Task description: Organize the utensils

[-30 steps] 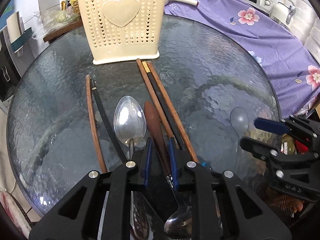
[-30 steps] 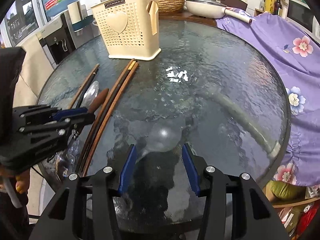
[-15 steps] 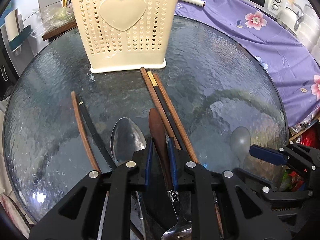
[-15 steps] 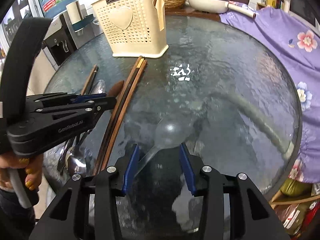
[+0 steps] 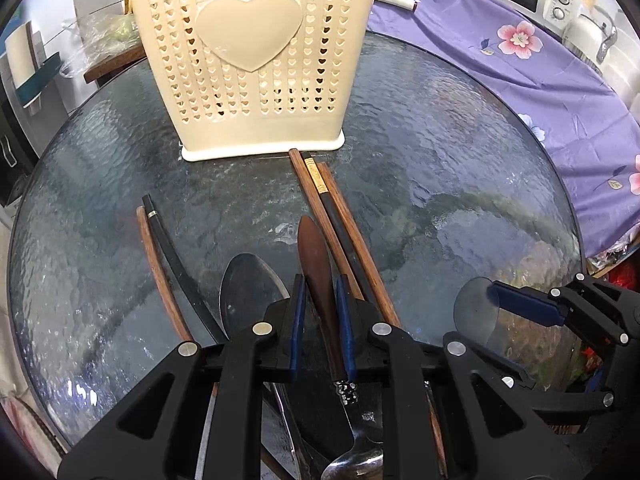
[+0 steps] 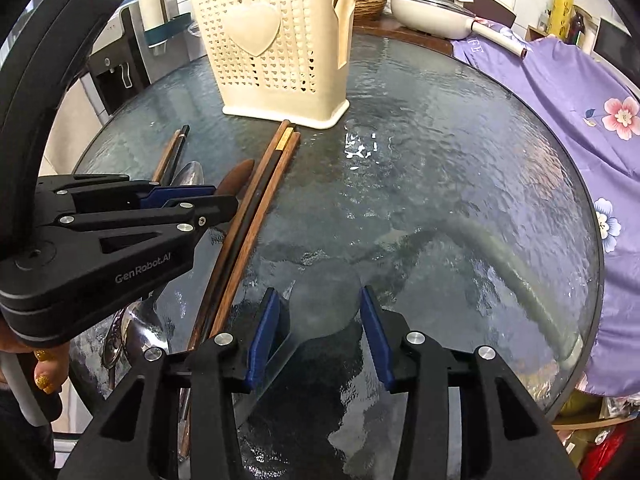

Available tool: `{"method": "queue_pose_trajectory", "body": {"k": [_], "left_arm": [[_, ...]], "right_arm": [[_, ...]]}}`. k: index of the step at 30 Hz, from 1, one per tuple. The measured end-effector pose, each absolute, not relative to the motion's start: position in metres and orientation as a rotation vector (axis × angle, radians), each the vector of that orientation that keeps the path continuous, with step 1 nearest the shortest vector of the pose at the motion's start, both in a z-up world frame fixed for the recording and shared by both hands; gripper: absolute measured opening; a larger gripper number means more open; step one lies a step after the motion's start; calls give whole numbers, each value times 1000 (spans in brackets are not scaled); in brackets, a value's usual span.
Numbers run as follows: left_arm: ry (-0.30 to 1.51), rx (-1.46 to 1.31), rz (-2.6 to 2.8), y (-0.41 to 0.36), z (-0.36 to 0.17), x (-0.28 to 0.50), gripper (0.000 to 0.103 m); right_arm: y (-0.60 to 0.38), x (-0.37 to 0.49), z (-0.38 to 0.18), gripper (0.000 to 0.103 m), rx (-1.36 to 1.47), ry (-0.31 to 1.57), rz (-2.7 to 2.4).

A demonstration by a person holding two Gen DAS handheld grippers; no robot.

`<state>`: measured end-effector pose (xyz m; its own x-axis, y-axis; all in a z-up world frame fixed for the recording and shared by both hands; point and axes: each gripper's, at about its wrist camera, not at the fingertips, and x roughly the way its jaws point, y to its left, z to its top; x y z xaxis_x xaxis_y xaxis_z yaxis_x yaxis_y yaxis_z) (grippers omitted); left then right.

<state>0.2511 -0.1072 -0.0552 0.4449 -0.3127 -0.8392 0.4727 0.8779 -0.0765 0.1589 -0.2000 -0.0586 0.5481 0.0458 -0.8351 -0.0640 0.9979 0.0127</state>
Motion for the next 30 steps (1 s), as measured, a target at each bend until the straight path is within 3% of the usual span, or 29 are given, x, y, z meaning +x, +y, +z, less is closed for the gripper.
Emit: {"method": "queue_pose_trajectory", "body": {"k": [6, 16, 30], "left_arm": [[995, 185, -475, -113, -55, 258, 17], [974, 154, -458, -111, -56, 257, 14], [830, 92, -476, -90, -7, 227, 14]], "right_arm": [[-202, 160, -58, 36, -25, 981, 63], [-212, 161, -58, 35, 27, 942, 127], [-225, 145, -16, 35, 32, 758, 209]]}}
